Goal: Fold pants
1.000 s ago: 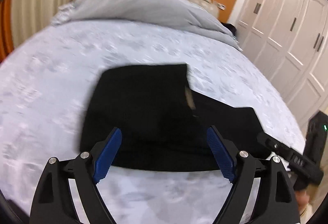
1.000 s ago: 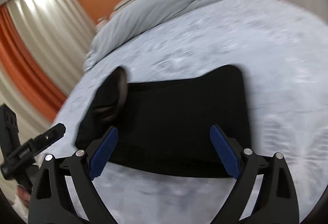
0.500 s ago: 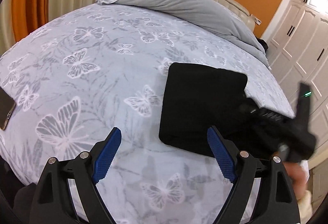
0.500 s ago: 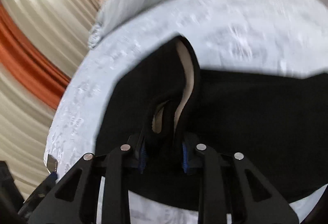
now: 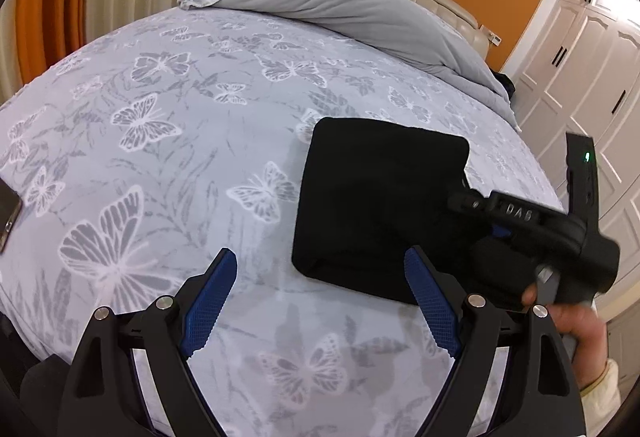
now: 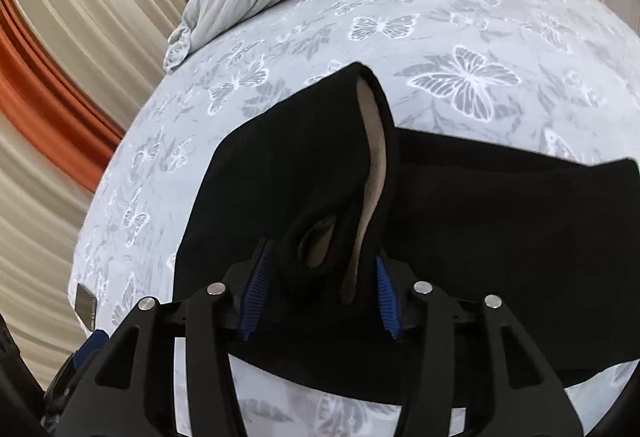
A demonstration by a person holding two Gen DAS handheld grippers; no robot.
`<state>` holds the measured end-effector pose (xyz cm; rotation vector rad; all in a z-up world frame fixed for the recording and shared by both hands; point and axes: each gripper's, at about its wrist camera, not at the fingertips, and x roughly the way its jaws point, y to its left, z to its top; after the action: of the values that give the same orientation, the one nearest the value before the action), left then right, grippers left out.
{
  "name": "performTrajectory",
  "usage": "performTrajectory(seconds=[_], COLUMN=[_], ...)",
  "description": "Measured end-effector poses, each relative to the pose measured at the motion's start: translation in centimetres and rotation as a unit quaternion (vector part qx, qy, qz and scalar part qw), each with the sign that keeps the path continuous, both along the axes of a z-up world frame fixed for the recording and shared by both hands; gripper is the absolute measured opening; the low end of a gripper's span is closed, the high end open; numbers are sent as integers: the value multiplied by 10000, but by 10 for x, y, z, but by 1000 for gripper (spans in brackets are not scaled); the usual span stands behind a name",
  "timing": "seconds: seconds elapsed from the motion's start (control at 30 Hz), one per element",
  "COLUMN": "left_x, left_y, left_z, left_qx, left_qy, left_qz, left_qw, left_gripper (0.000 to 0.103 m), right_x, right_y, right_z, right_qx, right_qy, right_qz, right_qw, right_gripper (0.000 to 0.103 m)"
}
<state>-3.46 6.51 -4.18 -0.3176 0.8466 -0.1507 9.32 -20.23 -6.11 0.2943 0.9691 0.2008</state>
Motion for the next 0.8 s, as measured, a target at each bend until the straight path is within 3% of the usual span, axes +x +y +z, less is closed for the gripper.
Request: performTrajectory(seconds=[0.03, 0.1, 0.23, 0.33, 0.43, 0.47, 0.53, 0.63, 0.73, 0.77, 0.8], left_x=[1, 2, 2, 1, 0, 0, 0, 6, 21, 26, 32], left_y=[2, 7, 14, 18, 21, 21, 17, 6, -11, -17, -23], left_z=[-2, -5, -9, -7, 1, 4, 9, 8, -6, -11, -16], left_qx=[-62, -194, -202, -155, -207, -208, -198, -291, -507, -595, -668], left_qy=[34, 81, 151, 158, 101, 52, -54, -65, 176, 281, 398], left_qz=[32, 89, 133, 173, 163, 136, 35, -111, -199, -230, -258], left_qw=[10000, 9997, 9996, 9996, 9996, 9997, 9998, 9995, 9984, 9976, 9966], left_gripper=[83, 83, 83, 83, 83, 83, 83, 83, 83, 83, 83], right_x=[-1, -3, -7, -12, -24, -35, -53, -88, -97, -103, -109], right_y=[9, 36, 85, 78, 18, -21, -68, -147, -194, -210, -217], right_z=[4, 8, 19, 49, 88, 98, 99, 57, -20, -43, -45], right_qx=[-145, -684, -1254, -345, 546, 852, 766, 553, 493, 1024, 1376], right_qy=[-46, -119, -369, -689, -1063, -1177, -1283, -1008, -6, 130, -1], right_qz=[92, 373, 855, 835, 420, 205, -194, -1065, -1563, -1703, -1749], right_qw=[9998, 9969, 9877, 9935, 9919, 9892, 9886, 9876, 9865, 9800, 9749], right_gripper=[45, 23, 20, 17, 16, 16, 16, 17, 21, 22, 23])
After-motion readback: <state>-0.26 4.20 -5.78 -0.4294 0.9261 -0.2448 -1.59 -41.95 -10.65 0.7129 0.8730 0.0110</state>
